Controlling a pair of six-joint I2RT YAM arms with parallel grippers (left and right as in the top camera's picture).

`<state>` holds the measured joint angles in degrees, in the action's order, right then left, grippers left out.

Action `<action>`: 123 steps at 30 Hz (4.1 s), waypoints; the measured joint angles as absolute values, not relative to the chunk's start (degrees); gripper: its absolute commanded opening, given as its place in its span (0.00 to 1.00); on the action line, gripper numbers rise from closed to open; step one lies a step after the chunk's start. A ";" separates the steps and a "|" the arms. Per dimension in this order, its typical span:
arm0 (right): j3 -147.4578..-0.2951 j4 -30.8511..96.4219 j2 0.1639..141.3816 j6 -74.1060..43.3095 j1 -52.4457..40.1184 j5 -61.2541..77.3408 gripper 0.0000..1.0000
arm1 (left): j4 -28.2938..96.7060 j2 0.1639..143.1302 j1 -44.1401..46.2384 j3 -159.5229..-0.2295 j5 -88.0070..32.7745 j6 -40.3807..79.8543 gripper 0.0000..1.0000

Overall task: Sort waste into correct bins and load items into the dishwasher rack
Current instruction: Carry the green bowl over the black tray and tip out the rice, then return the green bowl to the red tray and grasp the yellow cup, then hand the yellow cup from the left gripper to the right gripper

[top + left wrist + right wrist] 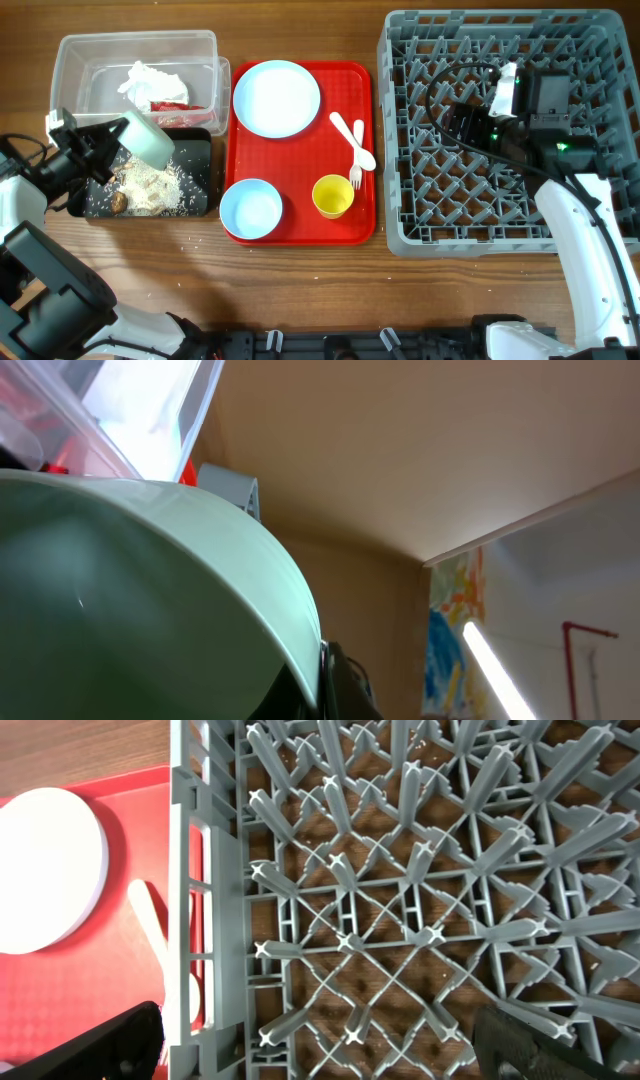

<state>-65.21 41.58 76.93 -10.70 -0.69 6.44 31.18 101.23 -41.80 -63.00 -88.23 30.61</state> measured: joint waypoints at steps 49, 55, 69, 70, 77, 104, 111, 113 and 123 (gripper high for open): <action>-65.21 41.17 76.93 -11.35 -0.69 7.07 1.00 | 33.89 100.73 28.40 -68.20 4.40 15.66 0.72; -65.21 41.19 76.93 -11.35 -0.69 7.07 1.00 | 36.69 98.32 28.40 -70.24 -4.89 13.56 0.72; -65.21 41.30 76.93 -11.35 -0.69 7.07 1.00 | 43.77 99.50 30.30 -70.11 -15.51 9.72 0.32; -65.21 41.30 76.93 -11.35 -0.69 7.07 1.00 | 43.81 100.07 30.41 -69.95 -15.57 9.23 0.31; -65.21 41.34 76.93 -11.35 -0.69 7.07 1.00 | 43.72 101.49 31.46 -69.69 -15.73 9.13 0.05; -65.12 26.46 78.61 -9.67 -0.97 48.58 1.00 | 31.05 101.47 9.19 -70.28 -74.67 11.20 0.04; -65.06 18.50 82.46 -8.75 -5.30 63.99 0.99 | 28.62 101.47 9.21 -70.35 -85.58 11.22 0.04; -65.04 17.39 83.29 -8.75 -7.03 65.73 0.97 | 28.56 101.47 9.21 -70.35 -86.74 11.22 0.04; -64.97 17.50 84.60 -8.73 -13.21 68.62 0.78 | 27.90 101.47 9.21 -70.35 -88.42 11.22 0.04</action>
<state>-64.97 17.50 84.60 -8.73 -13.21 68.62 27.90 101.47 9.21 -70.35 -88.42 11.22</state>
